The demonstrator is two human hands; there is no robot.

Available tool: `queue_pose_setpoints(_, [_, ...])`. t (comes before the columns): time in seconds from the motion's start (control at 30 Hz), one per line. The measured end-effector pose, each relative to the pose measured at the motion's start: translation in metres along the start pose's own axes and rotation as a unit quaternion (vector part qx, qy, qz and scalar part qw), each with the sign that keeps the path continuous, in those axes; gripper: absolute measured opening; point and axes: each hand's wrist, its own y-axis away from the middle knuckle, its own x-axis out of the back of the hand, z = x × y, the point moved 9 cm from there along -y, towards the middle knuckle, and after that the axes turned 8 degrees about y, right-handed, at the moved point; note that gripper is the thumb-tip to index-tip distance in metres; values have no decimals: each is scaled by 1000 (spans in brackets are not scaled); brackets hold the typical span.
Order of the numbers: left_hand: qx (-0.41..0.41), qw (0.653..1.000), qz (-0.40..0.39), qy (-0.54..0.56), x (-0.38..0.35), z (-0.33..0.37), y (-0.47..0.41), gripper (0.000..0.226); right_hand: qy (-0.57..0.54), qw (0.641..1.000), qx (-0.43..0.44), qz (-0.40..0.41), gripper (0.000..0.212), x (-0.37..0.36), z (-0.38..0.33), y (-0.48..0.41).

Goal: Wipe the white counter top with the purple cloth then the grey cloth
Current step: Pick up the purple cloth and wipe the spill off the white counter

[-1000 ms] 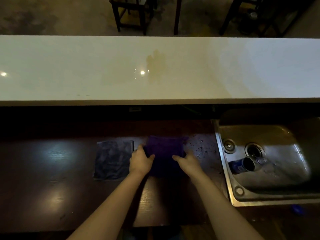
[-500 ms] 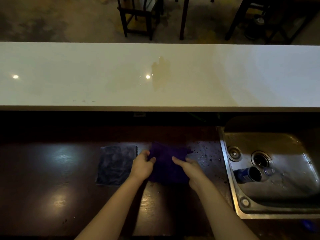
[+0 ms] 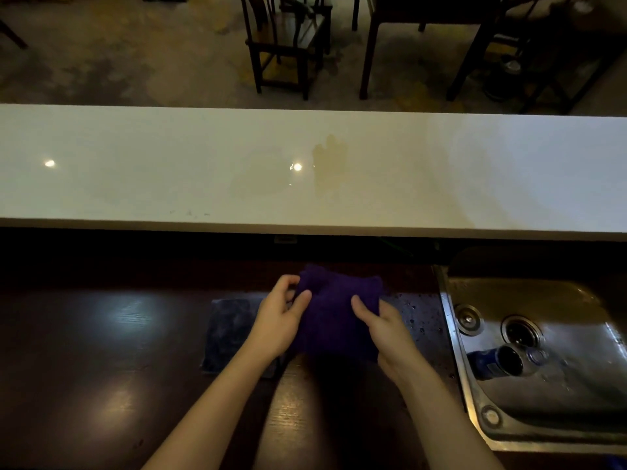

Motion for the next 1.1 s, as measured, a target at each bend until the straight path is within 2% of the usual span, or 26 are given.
queue_pose_setpoints(0.17, [-76,997,15,4,18,61,-4,24,-29,997,66,-26,28,-13,-61,19])
queue_pose_setpoints(0.3, [-122,992,-18,8,23,108,-7,34,-54,990,119,-59,30,-26,-110,31])
queue_pose_setpoints(0.37, [-159,987,8,-12,37,130,-9,36,-62,988,132,-52,30,-26,-130,32])
queue_pose_setpoints(0.53, [-225,945,144,-191,99,167,-22,32,-30,983,179,-9,26,-11,-179,32])
queue_pose_setpoints(0.7, [-196,863,206,-418,154,173,-39,43,46,963,249,91,18,17,-228,32])
queue_pose_setpoints(0.83, [-157,832,181,-500,170,158,-46,46,176,916,307,192,10,37,-259,36])
queue_pose_setpoints(0.9, [-149,825,168,-519,171,151,-46,47,281,865,333,248,12,40,-269,34])
queue_pose_setpoints(0.97, [-148,821,165,-526,172,148,-45,49,393,796,361,285,15,33,-275,27])
queue_pose_setpoints(1.03, [-152,820,163,-528,170,147,-45,48,476,751,368,272,16,16,-267,10])
queue_pose_setpoints(1.1, [-158,818,159,-529,169,147,-44,47,534,737,344,232,19,-2,-247,-12])
